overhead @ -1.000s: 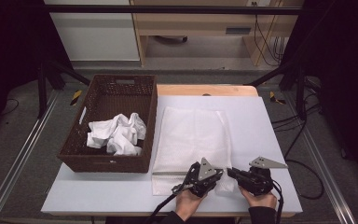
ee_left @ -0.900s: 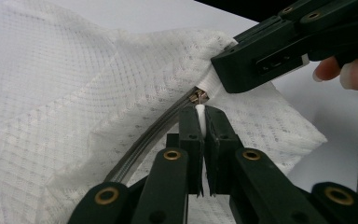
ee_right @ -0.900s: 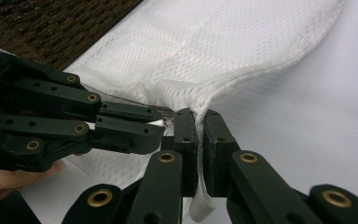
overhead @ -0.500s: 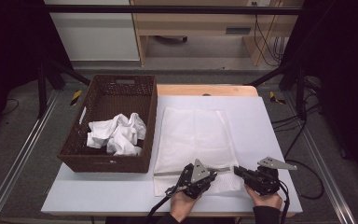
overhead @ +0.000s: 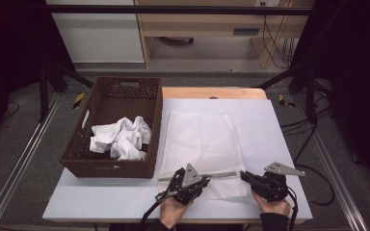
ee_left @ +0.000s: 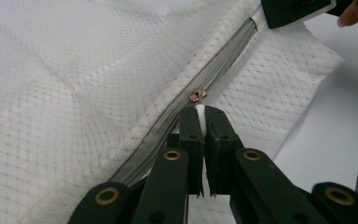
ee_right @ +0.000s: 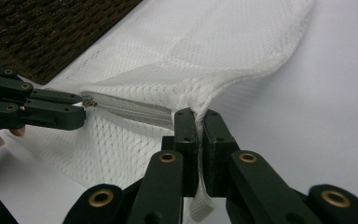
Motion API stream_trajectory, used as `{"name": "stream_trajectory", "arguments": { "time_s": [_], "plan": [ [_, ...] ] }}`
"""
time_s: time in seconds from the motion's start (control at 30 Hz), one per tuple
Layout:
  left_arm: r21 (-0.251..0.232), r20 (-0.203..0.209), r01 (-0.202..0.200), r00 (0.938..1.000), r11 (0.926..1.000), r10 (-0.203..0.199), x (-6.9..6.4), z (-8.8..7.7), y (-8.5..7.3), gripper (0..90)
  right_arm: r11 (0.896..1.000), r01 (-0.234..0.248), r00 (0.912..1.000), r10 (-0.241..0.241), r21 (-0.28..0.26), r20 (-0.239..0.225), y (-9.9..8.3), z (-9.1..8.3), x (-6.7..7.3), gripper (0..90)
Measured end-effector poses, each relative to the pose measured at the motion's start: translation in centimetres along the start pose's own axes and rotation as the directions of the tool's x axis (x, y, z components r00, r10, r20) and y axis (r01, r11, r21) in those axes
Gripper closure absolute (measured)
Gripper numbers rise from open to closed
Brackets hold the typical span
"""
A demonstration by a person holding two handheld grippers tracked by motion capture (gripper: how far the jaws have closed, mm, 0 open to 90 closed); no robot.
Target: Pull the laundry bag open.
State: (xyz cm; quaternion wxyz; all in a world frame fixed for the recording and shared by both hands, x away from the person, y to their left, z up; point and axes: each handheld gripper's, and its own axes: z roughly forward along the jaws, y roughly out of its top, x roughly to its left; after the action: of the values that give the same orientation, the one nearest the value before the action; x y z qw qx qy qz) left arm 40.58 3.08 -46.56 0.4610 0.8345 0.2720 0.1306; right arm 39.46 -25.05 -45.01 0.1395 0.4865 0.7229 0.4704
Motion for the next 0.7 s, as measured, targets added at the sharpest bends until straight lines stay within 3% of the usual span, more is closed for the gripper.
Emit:
{"name": "stream_trajectory", "arguments": {
  "time_s": [0.13, 0.4, 0.7],
  "plan": [
    [0.005, -0.004, -0.011, 0.9999, 0.9999, 0.011, -0.1, -0.3, 0.0, 85.4, 1.0, 0.018, 0.9998, -0.018, -0.004, 0.001, 0.1, 0.1, 0.3, 86.2],
    [0.012, -0.005, -0.006, 1.0, 0.9999, 0.006, 0.3, -0.7, -0.1, 85.3, 1.0, 0.003, 0.9996, -0.003, -0.012, 0.029, -0.1, -0.2, -0.2, 86.2],
    [0.025, -0.014, -0.004, 0.9999, 0.9997, 0.004, 1.2, -2.4, -1.0, 85.3, 1.0, -0.004, 0.999, 0.005, -0.015, 0.045, -0.2, -0.4, -0.7, 86.2]
  ]
}}
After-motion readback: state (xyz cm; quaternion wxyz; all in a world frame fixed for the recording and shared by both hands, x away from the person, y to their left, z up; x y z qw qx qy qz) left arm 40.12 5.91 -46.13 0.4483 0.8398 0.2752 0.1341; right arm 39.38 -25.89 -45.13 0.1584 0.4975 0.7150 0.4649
